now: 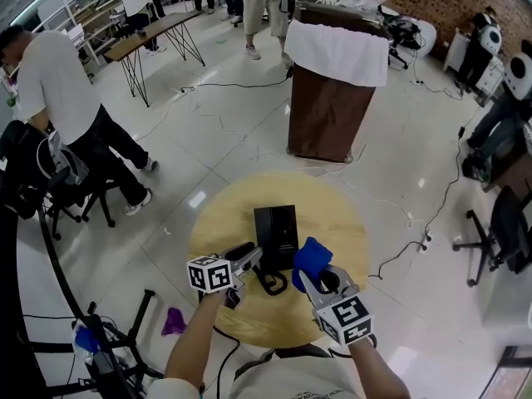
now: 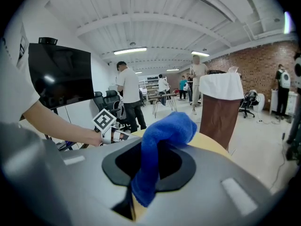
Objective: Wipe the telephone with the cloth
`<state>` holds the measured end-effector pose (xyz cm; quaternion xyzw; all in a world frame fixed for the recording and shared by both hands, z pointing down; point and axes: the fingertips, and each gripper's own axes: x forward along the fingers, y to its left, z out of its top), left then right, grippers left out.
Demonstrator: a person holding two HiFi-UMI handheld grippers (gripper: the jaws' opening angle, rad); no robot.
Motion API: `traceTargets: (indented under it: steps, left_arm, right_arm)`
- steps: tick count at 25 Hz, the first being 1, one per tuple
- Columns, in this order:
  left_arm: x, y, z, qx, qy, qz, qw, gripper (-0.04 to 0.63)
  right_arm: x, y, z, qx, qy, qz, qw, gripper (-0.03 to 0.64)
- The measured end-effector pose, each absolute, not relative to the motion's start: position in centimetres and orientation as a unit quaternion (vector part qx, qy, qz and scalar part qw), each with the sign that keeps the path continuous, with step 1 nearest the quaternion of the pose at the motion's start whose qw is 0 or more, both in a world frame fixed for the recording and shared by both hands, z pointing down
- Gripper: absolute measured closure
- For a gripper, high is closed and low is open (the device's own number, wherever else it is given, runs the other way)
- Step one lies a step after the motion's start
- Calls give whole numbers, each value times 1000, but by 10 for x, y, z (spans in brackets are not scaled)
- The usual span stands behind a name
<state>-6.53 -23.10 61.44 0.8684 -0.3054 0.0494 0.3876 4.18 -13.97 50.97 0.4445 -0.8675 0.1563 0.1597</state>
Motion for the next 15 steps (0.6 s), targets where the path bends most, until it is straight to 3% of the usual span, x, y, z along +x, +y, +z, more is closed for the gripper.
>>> traceTargets:
  steps: [3,11,15]
  left_arm:
    - [-70,-242,627,860,-283,37,422,433]
    - [-60,-252,642,852,-199,35,484,434]
    - [-53,-248,649,840,-154,54,517,477]
  right_arm:
    - [46,-144,515,444,-865,161,167,555]
    - [61,-152,526,445,-860,173,182,555]
    - [66,-155,531,446,-857,178,186,555]
